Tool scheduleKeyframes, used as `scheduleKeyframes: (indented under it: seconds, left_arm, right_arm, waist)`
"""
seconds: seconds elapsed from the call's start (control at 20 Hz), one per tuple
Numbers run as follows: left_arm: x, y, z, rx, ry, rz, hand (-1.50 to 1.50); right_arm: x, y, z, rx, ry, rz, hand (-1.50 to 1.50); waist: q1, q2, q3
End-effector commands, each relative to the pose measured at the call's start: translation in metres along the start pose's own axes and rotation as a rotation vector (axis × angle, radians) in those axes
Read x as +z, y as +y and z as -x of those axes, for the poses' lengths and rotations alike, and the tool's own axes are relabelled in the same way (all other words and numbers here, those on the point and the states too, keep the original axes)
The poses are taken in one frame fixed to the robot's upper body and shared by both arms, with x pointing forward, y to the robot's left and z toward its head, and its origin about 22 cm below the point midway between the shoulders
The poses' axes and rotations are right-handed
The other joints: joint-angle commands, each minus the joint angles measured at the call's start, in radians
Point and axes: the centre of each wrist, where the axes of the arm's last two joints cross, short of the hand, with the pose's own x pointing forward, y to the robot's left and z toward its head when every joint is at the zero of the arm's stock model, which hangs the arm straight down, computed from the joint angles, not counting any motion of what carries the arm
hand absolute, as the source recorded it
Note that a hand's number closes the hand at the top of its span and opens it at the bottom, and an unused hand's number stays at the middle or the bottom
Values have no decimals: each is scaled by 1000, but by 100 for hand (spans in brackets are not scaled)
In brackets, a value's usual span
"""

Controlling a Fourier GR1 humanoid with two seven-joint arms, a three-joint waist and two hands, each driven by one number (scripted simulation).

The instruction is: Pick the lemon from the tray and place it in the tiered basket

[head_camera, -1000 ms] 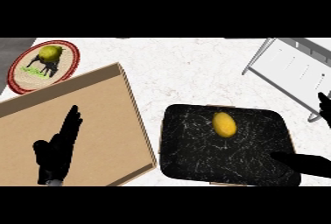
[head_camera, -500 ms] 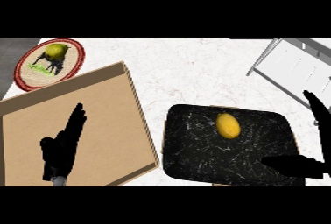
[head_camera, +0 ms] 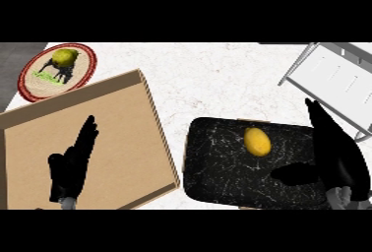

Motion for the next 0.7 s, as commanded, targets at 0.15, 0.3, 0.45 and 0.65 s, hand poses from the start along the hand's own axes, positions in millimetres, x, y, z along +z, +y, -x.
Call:
scheduleKeyframes:
  seconds: [0.15,0.3,0.45,0.65]
  left_arm:
    - [12,-15,32,-14,82,4,0]
    - [13,-19,29,-9,80,-8,0]
    - [18,-15,33,-11,89,-18,0]
    - [8,-3,27,-1,93,-15,0]
  right_arm:
    - [-10,16,-32,113,204,-78,-150]
    - [-14,34,-42,101,190,-111,-150]
    - [-20,25,-45,89,194,-122,-150]
    - [-17,48,-65,157,212,-167,-150]
  waist:
    - [-4,12,-22]
    - [-7,11,-20]
    - [-17,8,-20]
    - [-12,9,-21]
